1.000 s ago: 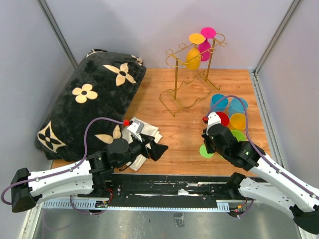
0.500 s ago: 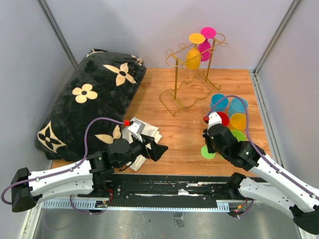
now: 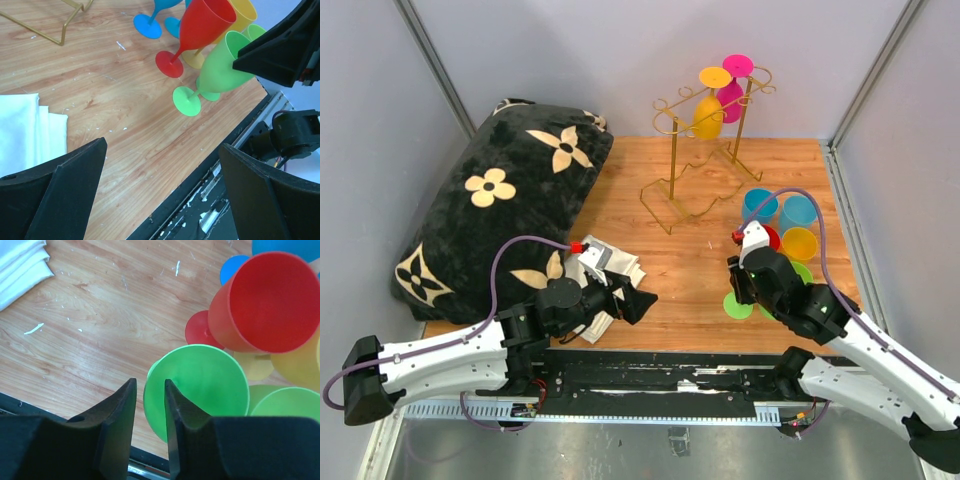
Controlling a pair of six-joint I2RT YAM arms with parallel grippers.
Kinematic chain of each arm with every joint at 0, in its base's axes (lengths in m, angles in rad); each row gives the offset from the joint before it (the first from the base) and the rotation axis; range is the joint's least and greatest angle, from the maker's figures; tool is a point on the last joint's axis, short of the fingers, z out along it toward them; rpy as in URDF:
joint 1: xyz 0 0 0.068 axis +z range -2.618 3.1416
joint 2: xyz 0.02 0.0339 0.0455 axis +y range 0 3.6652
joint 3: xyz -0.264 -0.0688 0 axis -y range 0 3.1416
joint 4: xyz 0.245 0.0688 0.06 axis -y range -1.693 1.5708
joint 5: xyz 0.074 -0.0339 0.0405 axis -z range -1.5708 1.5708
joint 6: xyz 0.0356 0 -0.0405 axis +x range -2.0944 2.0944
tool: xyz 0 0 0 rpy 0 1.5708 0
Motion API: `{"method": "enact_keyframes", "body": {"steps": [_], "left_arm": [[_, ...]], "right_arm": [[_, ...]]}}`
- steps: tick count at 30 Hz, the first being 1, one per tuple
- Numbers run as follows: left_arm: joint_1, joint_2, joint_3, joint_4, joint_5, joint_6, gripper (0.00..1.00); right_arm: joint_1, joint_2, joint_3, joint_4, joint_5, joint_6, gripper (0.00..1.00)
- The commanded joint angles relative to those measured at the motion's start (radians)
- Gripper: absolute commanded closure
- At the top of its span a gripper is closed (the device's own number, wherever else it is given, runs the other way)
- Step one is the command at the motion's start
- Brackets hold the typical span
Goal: Take the wine glass off the wine glass rack
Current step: Place the wine glass at the center of the board, then move the wine rack to the center of the board.
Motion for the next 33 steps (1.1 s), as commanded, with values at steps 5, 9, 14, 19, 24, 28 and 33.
{"method": "enact_keyframes", "body": {"steps": [5,9,14,19,24,28,33], "left_arm": [[0.003,0.014,0.036,0.005,-0.022,0.02,0.0],[0.004,0.008,0.036,-0.012,-0.021,0.019,0.0],[0.003,-0.007,0.023,-0.047,-0.03,0.009,0.0],[0.003,-0.04,0.027,-0.103,-0.038,0.006,0.0],[0.004,-0.1,0.027,-0.142,-0.058,0.006,0.0],[0.003,-0.156,0.0,-0.145,-0.056,-0.023,0.0],[0.004,-0.206,-0.02,-0.166,-0.052,-0.038,0.0]], "right_arm": [[-0.011,-0.042,0.082,0.085,0.046,-0.065,0.63],[-0.012,-0.031,0.101,0.168,0.049,-0.085,0.43],[-0.018,0.022,0.15,0.296,0.063,-0.139,0.26],[-0.077,0.147,0.258,0.436,0.092,-0.306,0.11],[-0.257,0.31,0.395,0.438,-0.199,-0.24,0.08],[-0.342,0.409,0.381,0.518,-0.37,-0.102,0.07],[-0.344,0.561,0.301,0.673,-0.481,-0.03,0.07]]}}
